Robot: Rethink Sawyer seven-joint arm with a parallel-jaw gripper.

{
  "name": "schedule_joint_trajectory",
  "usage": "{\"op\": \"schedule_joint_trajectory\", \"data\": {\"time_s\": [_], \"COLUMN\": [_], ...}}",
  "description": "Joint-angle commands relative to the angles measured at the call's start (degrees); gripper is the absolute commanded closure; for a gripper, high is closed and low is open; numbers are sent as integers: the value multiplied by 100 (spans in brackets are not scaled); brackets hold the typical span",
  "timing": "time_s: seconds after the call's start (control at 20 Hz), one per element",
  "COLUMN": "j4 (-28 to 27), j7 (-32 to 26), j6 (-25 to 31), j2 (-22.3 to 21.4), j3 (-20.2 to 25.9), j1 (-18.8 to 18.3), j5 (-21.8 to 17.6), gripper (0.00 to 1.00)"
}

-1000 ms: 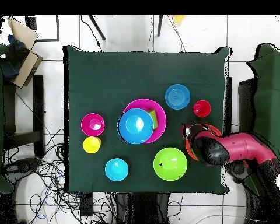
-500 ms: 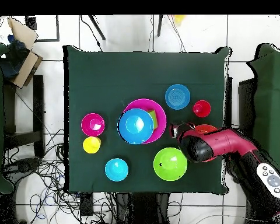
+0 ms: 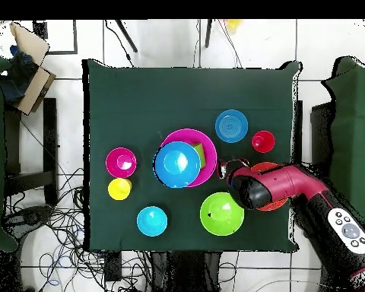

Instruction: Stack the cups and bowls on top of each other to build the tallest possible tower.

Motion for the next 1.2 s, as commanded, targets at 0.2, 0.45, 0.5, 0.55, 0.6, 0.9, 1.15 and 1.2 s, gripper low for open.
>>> {"op": "schedule_joint_trajectory", "data": {"time_s": [0.2,0.45,0.5,0.55,0.6,0.9,1.15,1.2], "j4": [798,1063,1069,1054,1038,882,885,869], "j7": [-1183,-1400,-1421,-1413,-1404,-963,-535,-453], "j6": [391,532,536,513,489,-30,-466,-536], "j2": [-1331,-1665,-1664,-1624,-1584,-1154,-933,-888], "j3": [112,262,262,234,207,-216,-559,-616], "j1": [-308,-468,-474,-453,-432,-202,-74,-42], "j5": [543,840,840,794,747,34,-526,-622], "gripper": [0,0,0,0,0,0,0,0]}}
